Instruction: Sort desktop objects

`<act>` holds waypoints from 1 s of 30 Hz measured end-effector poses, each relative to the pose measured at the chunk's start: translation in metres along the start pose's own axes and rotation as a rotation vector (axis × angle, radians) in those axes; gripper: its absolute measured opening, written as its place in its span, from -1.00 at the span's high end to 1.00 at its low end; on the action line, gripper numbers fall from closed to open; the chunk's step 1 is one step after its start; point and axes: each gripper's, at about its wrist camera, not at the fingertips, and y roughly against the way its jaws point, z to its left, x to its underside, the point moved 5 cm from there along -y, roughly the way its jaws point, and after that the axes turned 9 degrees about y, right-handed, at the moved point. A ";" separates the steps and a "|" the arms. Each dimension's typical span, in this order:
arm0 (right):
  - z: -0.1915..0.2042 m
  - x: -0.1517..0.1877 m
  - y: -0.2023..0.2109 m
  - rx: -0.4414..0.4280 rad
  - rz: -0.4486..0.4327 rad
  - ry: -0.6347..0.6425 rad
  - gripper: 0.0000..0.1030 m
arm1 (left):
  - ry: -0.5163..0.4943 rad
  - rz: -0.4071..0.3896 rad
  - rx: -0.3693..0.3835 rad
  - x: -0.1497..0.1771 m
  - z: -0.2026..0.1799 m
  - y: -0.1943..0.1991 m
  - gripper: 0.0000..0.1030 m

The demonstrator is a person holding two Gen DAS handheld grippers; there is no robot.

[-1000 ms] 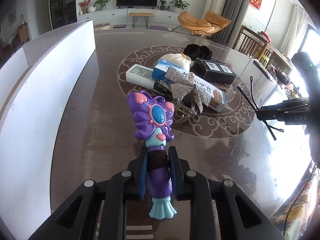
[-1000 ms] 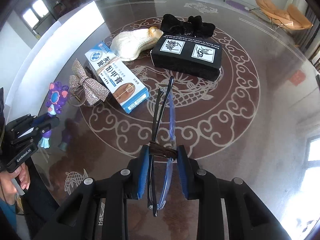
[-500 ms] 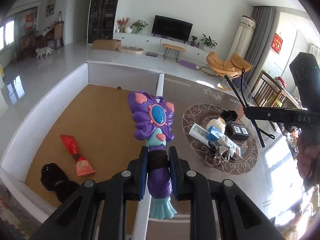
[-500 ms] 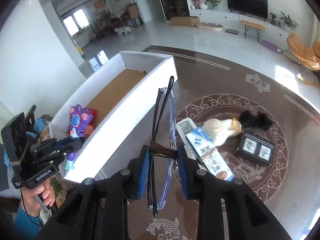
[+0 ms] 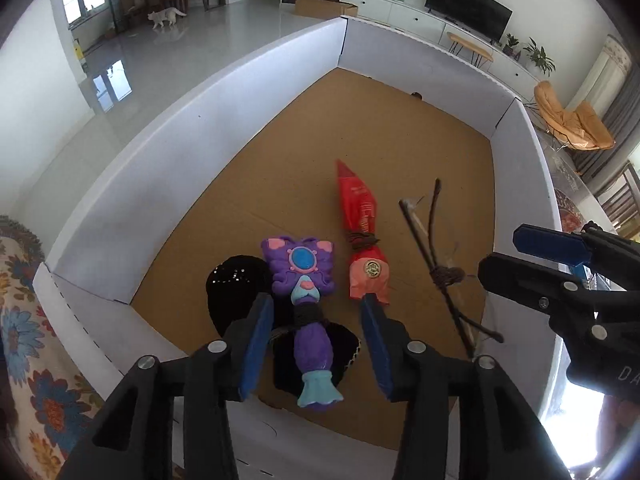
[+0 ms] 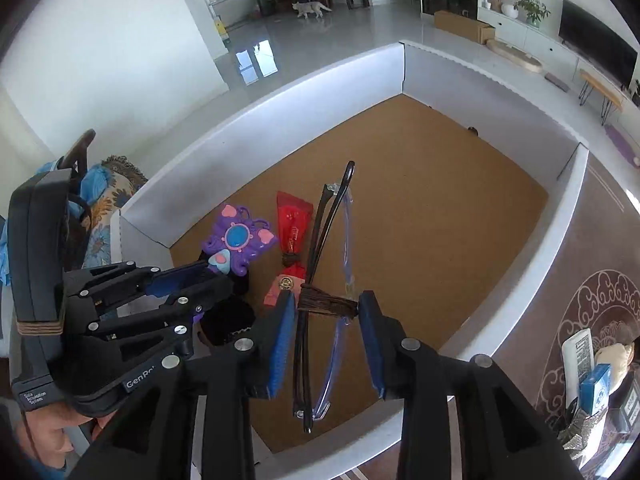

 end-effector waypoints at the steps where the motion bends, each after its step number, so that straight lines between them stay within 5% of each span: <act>1: -0.003 0.002 -0.002 -0.009 0.003 -0.014 -0.19 | -0.003 -0.035 0.004 0.000 -0.001 0.006 -0.26; 4: -0.016 0.010 0.021 -0.031 -0.078 -0.039 -0.52 | -0.021 -0.126 0.042 0.006 -0.013 0.032 -0.27; 8: -0.048 0.046 0.087 -0.018 -0.238 -0.075 -0.80 | -0.112 -0.211 0.183 0.028 -0.067 0.081 -0.30; 10: -0.072 0.082 0.121 0.056 -0.308 -0.097 -0.91 | -0.187 -0.213 0.271 0.043 -0.108 0.099 -0.41; 12: -0.102 0.123 0.147 0.163 -0.343 -0.120 -0.93 | -0.269 -0.201 0.352 0.069 -0.150 0.110 -0.84; 15: -0.155 0.201 0.176 0.348 -0.348 -0.216 -0.94 | -0.375 -0.157 0.421 0.110 -0.206 0.103 -0.95; 18: -0.207 0.285 0.183 0.473 -0.285 -0.352 -0.96 | -0.454 -0.095 0.379 0.145 -0.248 0.065 -0.94; 22: -0.255 0.374 0.169 0.522 -0.145 -0.497 -0.96 | -0.499 -0.049 0.251 0.174 -0.274 0.003 -0.94; 26: -0.268 0.402 0.153 0.536 -0.105 -0.551 -0.96 | -0.494 -0.046 0.177 0.177 -0.276 -0.025 -0.93; 30: -0.271 0.390 0.134 0.565 -0.103 -0.554 -1.00 | -0.450 -0.057 0.171 0.166 -0.276 -0.042 -0.97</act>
